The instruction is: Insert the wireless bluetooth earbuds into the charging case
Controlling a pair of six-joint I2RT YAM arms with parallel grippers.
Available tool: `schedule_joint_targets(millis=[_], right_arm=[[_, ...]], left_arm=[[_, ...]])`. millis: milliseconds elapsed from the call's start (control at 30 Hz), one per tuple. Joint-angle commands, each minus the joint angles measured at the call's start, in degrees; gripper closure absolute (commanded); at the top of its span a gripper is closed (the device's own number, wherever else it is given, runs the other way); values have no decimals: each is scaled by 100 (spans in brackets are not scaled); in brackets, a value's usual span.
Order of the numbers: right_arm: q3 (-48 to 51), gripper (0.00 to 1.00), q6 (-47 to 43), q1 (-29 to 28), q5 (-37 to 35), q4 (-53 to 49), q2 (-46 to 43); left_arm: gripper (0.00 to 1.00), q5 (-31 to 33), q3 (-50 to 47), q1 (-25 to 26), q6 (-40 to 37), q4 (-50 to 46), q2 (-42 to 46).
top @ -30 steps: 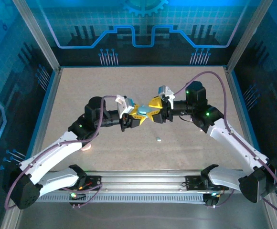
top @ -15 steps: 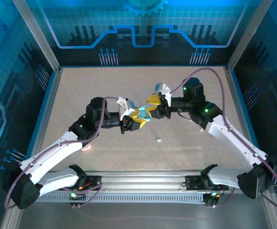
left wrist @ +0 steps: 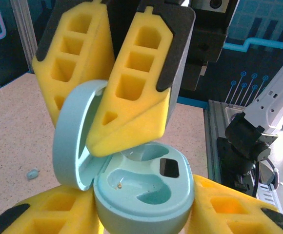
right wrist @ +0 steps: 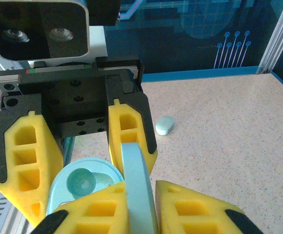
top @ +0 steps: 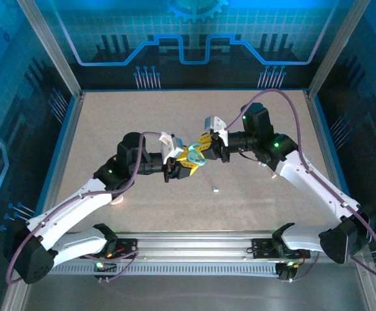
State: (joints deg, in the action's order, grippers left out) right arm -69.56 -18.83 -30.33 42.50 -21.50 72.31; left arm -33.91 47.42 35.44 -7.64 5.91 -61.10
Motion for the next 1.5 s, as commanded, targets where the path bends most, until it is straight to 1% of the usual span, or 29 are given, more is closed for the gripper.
schedule_joint_targets(millis=[0,167,233,500,667,900,1000,1067,1100,1133,1200,1267,1400,1467], right_arm=[[-212,84,-104,-57,30,-160,-21],[-168,86,-121,-126,-144,-110,-62],[-148,87,-120,-158,-241,-93,-68],[-84,87,-109,-219,-465,-5,-73],[-49,87,-46,-237,-402,123,-97],[-31,86,-14,-234,-378,146,-125],[-55,81,-46,-237,-376,72,-123],[-109,77,-67,-222,-365,-31,-131],[-131,74,-53,-219,-394,-54,-132],[-152,68,-14,-197,-430,-73,-141],[-187,62,107,-138,-449,-85,-164],[-275,53,463,-22,-406,-75,-189],[-592,43,1487,375,60,-91,-178],[-814,39,2100,600,-1,-254,-145]], left_arm=[[58,-32,-74,50,6,216,-75],[51,8,-53,52,126,320,-181],[50,-10,-35,52,147,327,-199],[45,-11,-92,55,307,518,-170],[48,-15,-77,52,229,379,-176],[60,14,-101,48,140,368,-145],[64,25,-127,50,114,409,-126],[65,10,-170,54,113,476,-102],[65,0,-187,58,113,502,-96],[66,-10,-188,53,105,506,-93],[66,-4,-229,48,96,542,-79],[66,64,-301,50,103,659,-53],[68,288,-526,42,147,1057,-64],[68,409,-670,49,188,1325,-88]])
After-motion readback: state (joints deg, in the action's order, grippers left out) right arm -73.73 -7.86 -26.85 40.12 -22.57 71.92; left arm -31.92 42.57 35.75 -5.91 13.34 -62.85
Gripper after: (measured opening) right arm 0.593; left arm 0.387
